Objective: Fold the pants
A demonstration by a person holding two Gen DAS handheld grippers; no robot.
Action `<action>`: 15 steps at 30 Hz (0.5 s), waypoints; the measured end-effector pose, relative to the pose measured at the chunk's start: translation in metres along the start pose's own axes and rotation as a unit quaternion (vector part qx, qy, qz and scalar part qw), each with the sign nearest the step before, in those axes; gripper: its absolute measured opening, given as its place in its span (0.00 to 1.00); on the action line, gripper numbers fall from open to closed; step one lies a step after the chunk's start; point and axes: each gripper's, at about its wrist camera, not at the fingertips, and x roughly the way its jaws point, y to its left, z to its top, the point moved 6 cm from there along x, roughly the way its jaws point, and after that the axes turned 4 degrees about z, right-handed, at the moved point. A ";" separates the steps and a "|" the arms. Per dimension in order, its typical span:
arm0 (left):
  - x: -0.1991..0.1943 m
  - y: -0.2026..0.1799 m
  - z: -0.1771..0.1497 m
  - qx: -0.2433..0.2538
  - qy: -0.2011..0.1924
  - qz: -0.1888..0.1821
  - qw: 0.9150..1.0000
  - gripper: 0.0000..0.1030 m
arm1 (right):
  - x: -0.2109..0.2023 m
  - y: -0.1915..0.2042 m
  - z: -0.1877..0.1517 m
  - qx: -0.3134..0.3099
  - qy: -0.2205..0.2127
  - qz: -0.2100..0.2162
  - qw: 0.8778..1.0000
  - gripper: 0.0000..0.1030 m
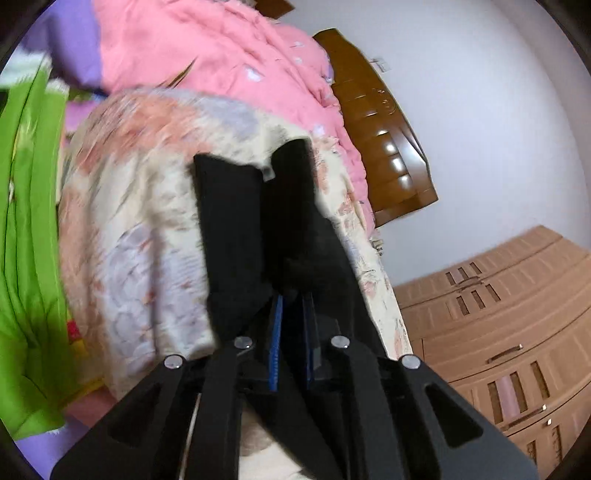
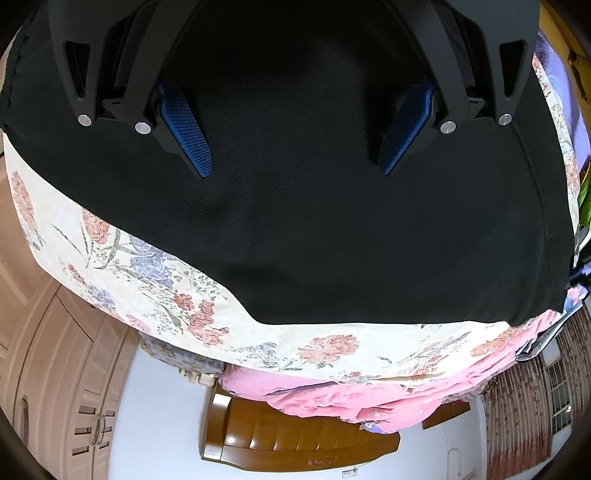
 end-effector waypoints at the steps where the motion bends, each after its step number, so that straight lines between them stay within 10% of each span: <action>1: -0.002 0.003 0.000 -0.007 -0.001 -0.009 1.000 0.10 | 0.000 0.000 0.000 0.000 0.001 0.000 1.000 0.86; 7: -0.013 -0.002 -0.008 -0.003 -0.006 -0.027 1.000 0.24 | -0.013 0.011 0.005 -0.024 -0.026 -0.009 0.999 0.85; 10: -0.007 -0.017 -0.005 0.016 -0.006 -0.026 1.000 0.41 | -0.039 0.064 0.014 -0.070 -0.063 0.089 0.992 0.81; 15: -0.004 -0.030 -0.004 0.024 -0.014 -0.023 0.999 0.65 | -0.049 0.188 -0.003 -0.240 -0.048 0.216 0.945 0.61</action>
